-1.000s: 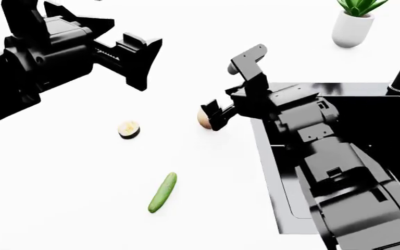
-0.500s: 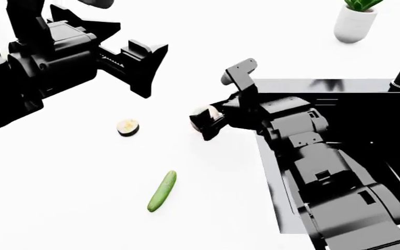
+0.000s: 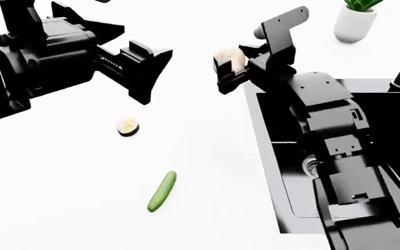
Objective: Pick up the fruits and vegetables and place them in the sink. Turn on the sink faucet to wash them. Then turn the sink off and put them in the tray.
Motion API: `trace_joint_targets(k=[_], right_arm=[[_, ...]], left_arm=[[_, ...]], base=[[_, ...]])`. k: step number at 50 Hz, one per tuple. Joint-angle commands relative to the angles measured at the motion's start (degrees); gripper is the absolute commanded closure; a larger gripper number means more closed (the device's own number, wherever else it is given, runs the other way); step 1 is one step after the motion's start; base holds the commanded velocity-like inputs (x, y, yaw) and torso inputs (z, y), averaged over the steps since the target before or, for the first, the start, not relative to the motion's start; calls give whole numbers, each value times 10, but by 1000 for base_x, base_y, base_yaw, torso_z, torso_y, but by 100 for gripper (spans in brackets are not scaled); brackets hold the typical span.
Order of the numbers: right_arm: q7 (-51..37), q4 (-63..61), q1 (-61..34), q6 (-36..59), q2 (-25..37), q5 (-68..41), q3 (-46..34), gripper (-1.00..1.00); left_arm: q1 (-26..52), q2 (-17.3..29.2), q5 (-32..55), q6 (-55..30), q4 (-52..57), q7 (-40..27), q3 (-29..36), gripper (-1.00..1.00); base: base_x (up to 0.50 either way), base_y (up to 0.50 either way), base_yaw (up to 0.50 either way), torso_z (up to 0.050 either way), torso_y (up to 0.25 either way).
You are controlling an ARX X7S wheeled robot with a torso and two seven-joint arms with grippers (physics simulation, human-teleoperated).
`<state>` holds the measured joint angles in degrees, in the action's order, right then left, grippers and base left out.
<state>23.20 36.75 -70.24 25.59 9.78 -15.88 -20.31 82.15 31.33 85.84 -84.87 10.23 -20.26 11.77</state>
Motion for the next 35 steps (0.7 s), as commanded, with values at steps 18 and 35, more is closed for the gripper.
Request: trace_joint_targets(k=[18, 35], right_arm=[[-69, 380, -188, -338, -32, 11, 110, 100], [-48, 381, -159, -357, -46, 27, 139, 100]], left_arm=[[64, 112, 666, 302, 163, -507, 307, -100], [51, 118, 672, 313, 193, -545, 364, -100]], base=[[0, 0, 0, 0, 0], [0, 0, 0, 0, 0]])
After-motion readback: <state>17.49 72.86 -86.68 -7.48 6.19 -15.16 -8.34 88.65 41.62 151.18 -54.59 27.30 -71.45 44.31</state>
